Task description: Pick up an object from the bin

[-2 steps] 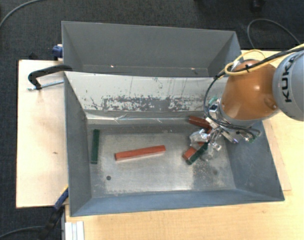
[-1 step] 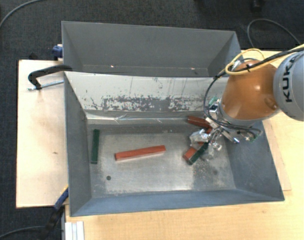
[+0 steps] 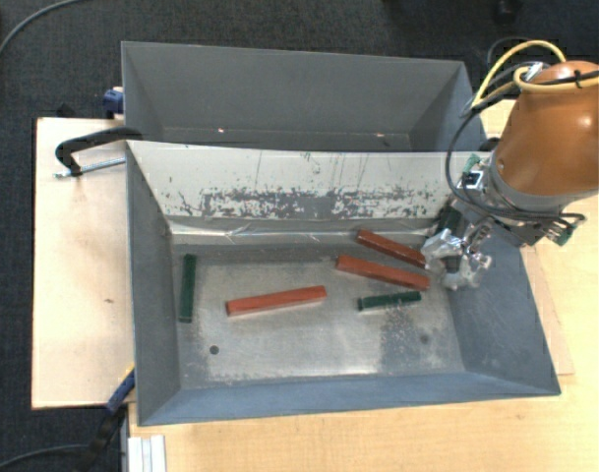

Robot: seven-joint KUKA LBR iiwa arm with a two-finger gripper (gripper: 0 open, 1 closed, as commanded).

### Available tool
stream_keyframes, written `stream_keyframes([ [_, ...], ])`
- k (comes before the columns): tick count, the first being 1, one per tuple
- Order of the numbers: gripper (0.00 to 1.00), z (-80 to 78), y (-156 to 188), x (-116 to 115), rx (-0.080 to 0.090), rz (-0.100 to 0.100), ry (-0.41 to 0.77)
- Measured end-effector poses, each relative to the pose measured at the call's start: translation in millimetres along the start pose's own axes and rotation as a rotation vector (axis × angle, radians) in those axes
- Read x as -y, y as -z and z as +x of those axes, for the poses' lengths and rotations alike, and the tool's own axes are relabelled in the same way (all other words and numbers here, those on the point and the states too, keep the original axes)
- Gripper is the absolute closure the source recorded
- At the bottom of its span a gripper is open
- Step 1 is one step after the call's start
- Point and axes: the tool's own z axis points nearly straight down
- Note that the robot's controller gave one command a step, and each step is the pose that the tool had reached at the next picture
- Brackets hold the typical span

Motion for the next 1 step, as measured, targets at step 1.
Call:
stream_keyframes([
  [1, 0.0, -0.2, -4.5, -1.9, -0.003, -0.009, 0.0],
])
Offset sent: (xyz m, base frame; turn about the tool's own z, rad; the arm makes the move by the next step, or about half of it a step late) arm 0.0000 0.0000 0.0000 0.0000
